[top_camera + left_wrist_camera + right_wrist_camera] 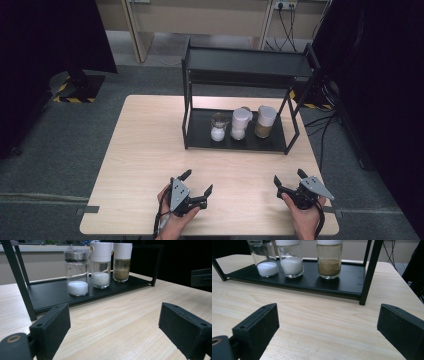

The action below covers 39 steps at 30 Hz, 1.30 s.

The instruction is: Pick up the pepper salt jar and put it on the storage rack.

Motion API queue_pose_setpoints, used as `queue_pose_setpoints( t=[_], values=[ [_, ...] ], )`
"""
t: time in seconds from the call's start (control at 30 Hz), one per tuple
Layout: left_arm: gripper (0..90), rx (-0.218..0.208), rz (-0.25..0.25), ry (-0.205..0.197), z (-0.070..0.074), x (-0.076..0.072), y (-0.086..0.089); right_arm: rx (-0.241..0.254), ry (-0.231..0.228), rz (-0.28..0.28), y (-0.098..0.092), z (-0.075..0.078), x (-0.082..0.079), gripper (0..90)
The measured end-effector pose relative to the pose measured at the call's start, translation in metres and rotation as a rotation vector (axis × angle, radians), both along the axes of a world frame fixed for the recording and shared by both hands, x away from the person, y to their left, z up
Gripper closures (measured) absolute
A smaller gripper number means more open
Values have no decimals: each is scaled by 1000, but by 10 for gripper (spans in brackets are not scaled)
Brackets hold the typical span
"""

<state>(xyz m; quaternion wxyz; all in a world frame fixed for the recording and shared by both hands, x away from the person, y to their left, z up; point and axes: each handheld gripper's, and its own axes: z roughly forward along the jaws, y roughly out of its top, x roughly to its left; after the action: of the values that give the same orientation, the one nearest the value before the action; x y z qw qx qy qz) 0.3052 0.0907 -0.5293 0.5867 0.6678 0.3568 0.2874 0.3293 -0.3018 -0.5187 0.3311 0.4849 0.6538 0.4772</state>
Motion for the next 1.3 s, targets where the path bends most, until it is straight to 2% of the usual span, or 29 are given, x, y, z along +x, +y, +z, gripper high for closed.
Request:
queue_pose_setpoints(
  t=[1.3],
  values=[
    [98, 1, -3, 2, 0, 0, 0, 22, -30, -29, -4, -3, -4, 46]
  ],
)
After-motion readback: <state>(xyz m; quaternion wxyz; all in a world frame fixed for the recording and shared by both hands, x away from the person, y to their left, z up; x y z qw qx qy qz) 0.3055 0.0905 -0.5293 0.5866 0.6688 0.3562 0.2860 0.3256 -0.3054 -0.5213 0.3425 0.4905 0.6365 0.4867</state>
